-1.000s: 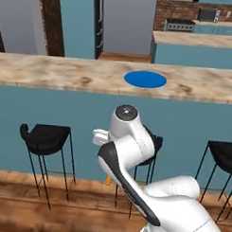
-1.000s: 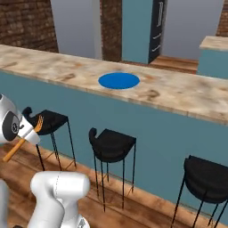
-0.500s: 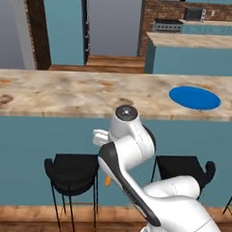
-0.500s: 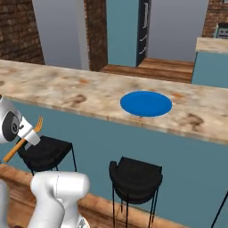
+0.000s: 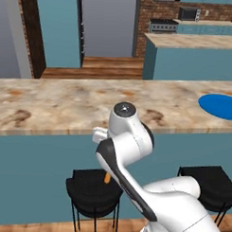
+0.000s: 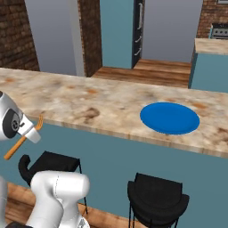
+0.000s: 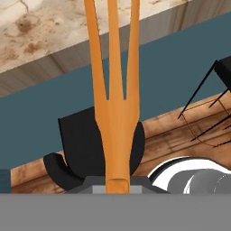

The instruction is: Take the fork and place it on the left side of the plate. Then take the spoon and place it on the right side of the plate. Make sure they're directly next to the plate.

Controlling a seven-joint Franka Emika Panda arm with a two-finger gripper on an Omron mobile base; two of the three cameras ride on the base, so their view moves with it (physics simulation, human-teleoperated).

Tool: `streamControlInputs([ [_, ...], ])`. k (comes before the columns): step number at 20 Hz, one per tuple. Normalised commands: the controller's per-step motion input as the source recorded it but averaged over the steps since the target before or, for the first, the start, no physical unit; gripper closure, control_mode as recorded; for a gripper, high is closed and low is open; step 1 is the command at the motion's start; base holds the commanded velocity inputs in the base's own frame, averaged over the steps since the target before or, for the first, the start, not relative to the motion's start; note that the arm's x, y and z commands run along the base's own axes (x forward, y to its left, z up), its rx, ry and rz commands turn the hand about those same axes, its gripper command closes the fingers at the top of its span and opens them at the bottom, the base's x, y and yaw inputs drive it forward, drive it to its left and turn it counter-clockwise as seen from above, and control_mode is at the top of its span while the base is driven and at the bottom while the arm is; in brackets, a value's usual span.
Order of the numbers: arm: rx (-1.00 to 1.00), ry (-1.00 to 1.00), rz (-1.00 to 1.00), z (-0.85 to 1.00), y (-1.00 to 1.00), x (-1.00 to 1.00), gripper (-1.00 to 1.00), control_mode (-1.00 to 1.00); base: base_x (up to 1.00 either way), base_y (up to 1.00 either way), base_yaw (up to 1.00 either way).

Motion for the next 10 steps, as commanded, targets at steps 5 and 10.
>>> streamControlInputs([
  [5, 0.0, 0.0, 0.0, 0.0, 0.0, 0.0, 1.0, 1.0, 0.0, 0.0, 0.0],
  [10, 0.0, 0.0, 0.0, 0.0, 0.0, 0.0, 1.0, 1.0, 0.0, 0.0, 0.0],
])
